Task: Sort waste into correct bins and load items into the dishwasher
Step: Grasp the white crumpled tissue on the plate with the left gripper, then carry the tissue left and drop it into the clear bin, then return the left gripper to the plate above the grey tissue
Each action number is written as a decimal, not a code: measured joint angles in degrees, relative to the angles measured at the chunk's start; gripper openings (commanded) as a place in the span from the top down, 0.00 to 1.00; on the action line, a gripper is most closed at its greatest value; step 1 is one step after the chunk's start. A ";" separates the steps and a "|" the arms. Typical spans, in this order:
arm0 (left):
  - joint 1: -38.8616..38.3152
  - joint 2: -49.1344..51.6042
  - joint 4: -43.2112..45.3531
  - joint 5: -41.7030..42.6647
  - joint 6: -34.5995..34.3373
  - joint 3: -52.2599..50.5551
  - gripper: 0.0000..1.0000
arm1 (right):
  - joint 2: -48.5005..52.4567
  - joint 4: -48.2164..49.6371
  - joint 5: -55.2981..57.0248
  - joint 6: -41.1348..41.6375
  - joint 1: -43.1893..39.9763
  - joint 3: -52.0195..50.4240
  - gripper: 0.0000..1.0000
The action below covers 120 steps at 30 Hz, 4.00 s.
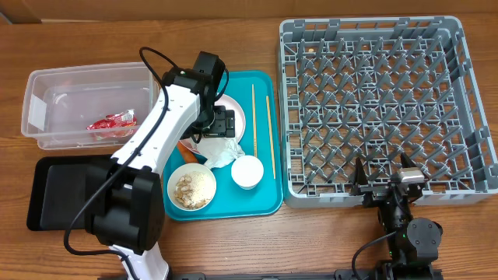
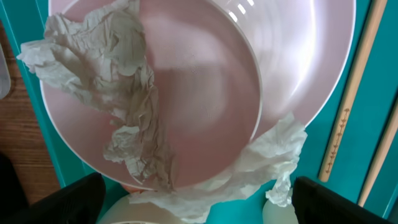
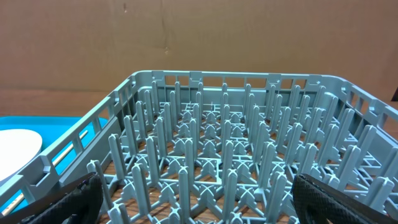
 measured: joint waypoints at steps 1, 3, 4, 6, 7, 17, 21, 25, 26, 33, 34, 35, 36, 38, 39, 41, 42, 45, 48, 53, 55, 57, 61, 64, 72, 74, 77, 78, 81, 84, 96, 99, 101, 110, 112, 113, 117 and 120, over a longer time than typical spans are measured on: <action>0.00 0.00 0.28 0.00 0.00 -0.22 0.02 | 0.00 -0.02 0.02 0.00 0.00 0.00 0.00; 0.00 0.00 0.90 0.00 0.00 -0.92 0.02 | 0.00 -0.04 0.02 0.02 -0.02 0.00 0.00; 0.00 0.00 1.38 0.00 0.00 -1.29 0.02 | 0.00 0.00 0.02 0.00 -0.02 0.00 0.00; 0.00 0.00 2.58 0.00 0.00 -2.29 0.02 | 0.00 0.00 0.02 0.00 -0.02 0.00 0.00; 0.00 0.00 2.91 0.02 0.00 -2.82 0.02 | 0.00 0.00 0.04 0.00 -0.02 0.00 0.00; 0.00 0.00 3.63 0.07 0.09 -3.93 0.29 | 0.00 -0.04 0.02 -0.02 -0.02 0.00 0.00; 0.00 0.00 3.52 0.07 0.20 -3.93 0.40 | 0.00 -0.02 0.00 0.02 -0.02 0.00 0.00; 0.00 0.00 2.84 0.07 0.20 -3.93 0.67 | 0.00 -0.04 0.02 0.00 -0.02 0.00 0.00; 0.00 0.00 2.67 0.07 0.44 -3.93 0.77 | 0.00 -0.04 0.02 0.00 -0.02 0.00 0.00; 0.00 0.00 1.62 0.15 0.85 -3.93 0.96 | 0.00 -0.02 0.04 0.00 -0.02 0.00 0.00; 0.00 0.00 1.27 0.33 0.85 -3.91 0.96 | 0.00 -0.02 0.02 -0.02 -0.02 0.00 0.00; 0.00 0.00 0.72 0.59 0.87 -3.78 0.96 | 0.00 0.00 0.02 0.00 -0.02 0.00 0.00; 0.00 0.00 0.31 0.72 0.87 -3.61 0.96 | 0.00 -0.02 0.02 0.00 -0.02 0.00 0.00; 0.00 0.13 -1.49 1.16 0.90 -1.99 0.96 | 0.00 -0.04 0.02 -0.04 -0.02 0.00 0.00; 0.00 0.17 -2.23 1.33 0.94 -0.96 0.96 | 0.00 0.00 0.02 -0.02 -0.02 0.00 0.00; 0.00 0.28 -3.82 1.64 1.20 2.89 0.96 | 0.00 -0.04 0.00 -0.04 -0.02 0.00 0.00; 0.00 0.50 -5.64 1.79 1.29 6.19 0.96 | 0.00 -0.04 0.02 -0.04 -0.02 0.00 0.00; 0.00 0.50 -7.80 1.86 1.42 12.61 0.96 | 0.00 -0.09 0.02 -0.02 -0.02 0.00 0.00; 0.46 0.50 -9.70 2.19 1.51 19.26 0.96 | 0.00 -0.07 0.02 0.00 -0.02 0.00 0.00; 5.20 0.50 -12.48 2.51 1.51 27.76 0.96 | 0.00 -0.02 0.02 0.00 -0.02 0.00 0.00; 8.63 0.50 -12.94 2.67 1.51 29.77 0.96 | 0.00 -0.02 0.00 -0.02 -0.02 0.00 0.00; 13.11 0.50 -12.98 2.67 1.46 31.12 0.96 | 0.00 -0.02 0.02 0.00 0.00 0.00 0.00; 22.62 0.50 -12.74 2.67 0.83 31.56 0.96 | 0.00 -0.04 0.02 0.02 -0.02 0.00 0.00; 29.00 0.50 -12.59 2.67 0.46 31.56 0.96 | 0.00 -0.07 0.00 0.00 0.00 0.00 0.00; 41.97 0.48 -8.04 2.43 -0.33 29.46 0.96 | 0.00 -0.04 0.02 0.00 0.00 0.00 0.00; 43.04 0.48 -4.76 2.32 -0.42 26.67 0.96 | -0.02 -0.09 0.02 -0.02 0.00 0.00 0.00; 43.98 0.50 0.44 2.16 -0.46 21.90 0.96 | 0.00 -0.07 0.02 0.02 0.00 0.00 0.00; 44.17 0.50 2.25 1.97 -0.50 20.48 0.96 | 0.00 -0.07 0.02 -0.02 0.00 0.00 0.00; 44.61 0.50 5.64 0.74 -0.83 17.86 0.96 | 0.00 -0.09 0.02 0.00 0.00 0.00 0.00; 44.72 0.50 7.80 -1.29 -1.46 17.14 0.94 | 0.00 -0.09 0.02 -0.02 0.00 0.00 0.00; 44.72 0.50 12.48 -5.18 -2.16 17.05 0.00 | 0.00 -0.09 0.02 -0.02 0.00 0.00 0.00; 44.72 0.48 11.23 -5.25 -2.16 17.07 0.00 | 0.00 -0.04 0.02 -0.02 0.00 0.00 0.00; 44.72 0.48 9.75 -4.76 -2.16 17.11 0.00 | 0.00 -0.09 0.02 -0.02 0.00 0.00 0.00; 43.36 -6.27 -2.29 7.96 -1.64 17.35 0.00 | 0.00 -0.09 0.02 -0.02 0.00 0.00 0.00; 41.92 -8.79 -4.92 11.52 -0.98 17.77 0.00 | 0.00 -0.07 0.04 0.00 0.00 0.00 0.00; 41.00 -9.73 -6.29 13.09 -0.24 18.05 0.00 | 0.00 -0.09 0.02 0.00 0.00 0.00 0.00; 36.57 -11.10 -12.55 17.07 3.04 18.71 0.00 | 0.00 -0.09 0.02 0.00 0.00 0.00 0.00; 32.61 -10.93 -15.21 17.68 5.16 18.69 0.00 | 0.00 -0.11 0.02 -0.02 0.00 0.00 0.00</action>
